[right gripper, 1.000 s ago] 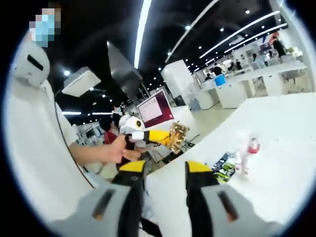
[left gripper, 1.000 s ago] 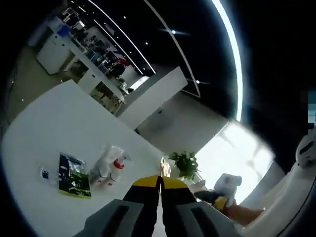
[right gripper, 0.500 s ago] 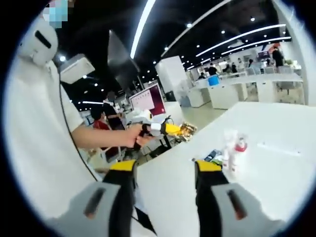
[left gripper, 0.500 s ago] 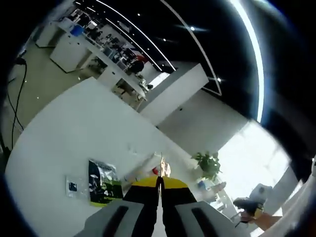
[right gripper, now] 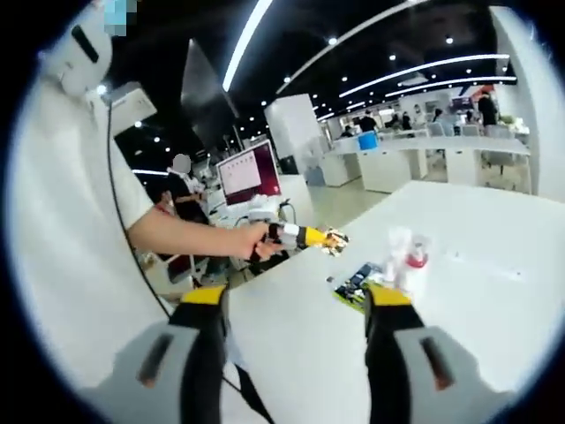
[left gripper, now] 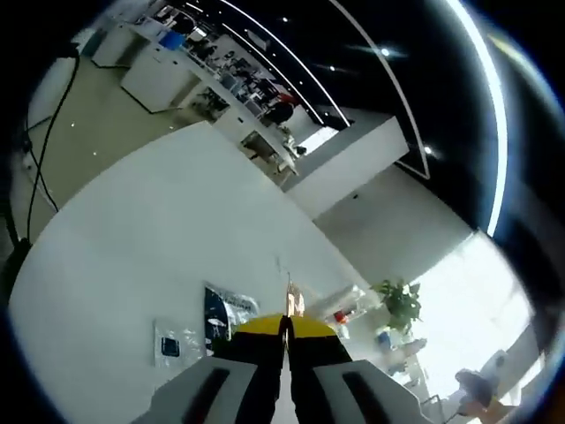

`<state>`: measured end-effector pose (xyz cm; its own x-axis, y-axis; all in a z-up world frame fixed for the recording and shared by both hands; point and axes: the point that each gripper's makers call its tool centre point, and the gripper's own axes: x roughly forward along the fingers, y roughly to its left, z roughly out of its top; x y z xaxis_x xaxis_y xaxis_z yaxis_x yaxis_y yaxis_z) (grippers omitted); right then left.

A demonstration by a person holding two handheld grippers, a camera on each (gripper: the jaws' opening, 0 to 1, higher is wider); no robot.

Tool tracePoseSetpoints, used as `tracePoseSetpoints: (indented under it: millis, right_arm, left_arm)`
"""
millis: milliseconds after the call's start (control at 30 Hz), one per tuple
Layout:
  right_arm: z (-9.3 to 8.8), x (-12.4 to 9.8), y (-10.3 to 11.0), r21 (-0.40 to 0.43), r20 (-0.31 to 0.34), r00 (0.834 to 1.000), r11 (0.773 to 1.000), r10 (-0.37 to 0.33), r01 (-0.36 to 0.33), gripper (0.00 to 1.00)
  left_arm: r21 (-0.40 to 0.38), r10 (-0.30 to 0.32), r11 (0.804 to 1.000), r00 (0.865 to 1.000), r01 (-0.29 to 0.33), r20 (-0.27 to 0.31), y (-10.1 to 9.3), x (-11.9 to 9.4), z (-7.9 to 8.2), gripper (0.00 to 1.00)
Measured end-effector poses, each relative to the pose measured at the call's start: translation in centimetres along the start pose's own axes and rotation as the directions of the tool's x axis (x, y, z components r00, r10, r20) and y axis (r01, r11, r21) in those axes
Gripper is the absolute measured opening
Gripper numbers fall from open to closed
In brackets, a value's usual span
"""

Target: Arrange the skincare products in the storage area until every visible bottle or jar stands upright without overlapping.

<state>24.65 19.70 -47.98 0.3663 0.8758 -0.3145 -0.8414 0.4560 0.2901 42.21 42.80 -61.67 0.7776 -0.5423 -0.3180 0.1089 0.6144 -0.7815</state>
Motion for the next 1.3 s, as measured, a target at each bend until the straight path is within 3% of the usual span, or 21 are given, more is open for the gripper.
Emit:
tracePoseSetpoints:
  millis: [300, 600, 1100, 1300]
  right_arm:
    - [-0.6, 0.7, -1.0, 0.025, -0.033, 0.999, 0.999, -0.043, 0.043, 0.65]
    - [-1.1, 1.7, -1.9, 0.066, -0.060, 0.994, 0.993, -0.095, 0.098, 0.65]
    - [-1.2, 3.5, -3.8, 0.106, -0.089, 0.987, 0.984, -0.136, 0.145, 0.64]
    - [-1.1, 4.1, -4.8, 0.112, -0.100, 0.986, 0.983, -0.135, 0.146, 0.63]
  left_arm:
    - [-0.049, 0.059, 0.997, 0.998, -0.060, -0.028, 4.0, 1.9, 0.4, 0.01]
    - [-0.071, 0.134, 0.988, 0.987, -0.140, -0.087, 8.6, 4.5, 0.5, 0.01]
    - [-0.110, 0.187, 0.973, 0.970, -0.205, -0.155, 12.6, 7.2, -1.0, 0.01]
    - [-0.089, 0.215, 0.968, 0.958, -0.235, -0.191, 13.5, 7.4, -1.9, 0.01]
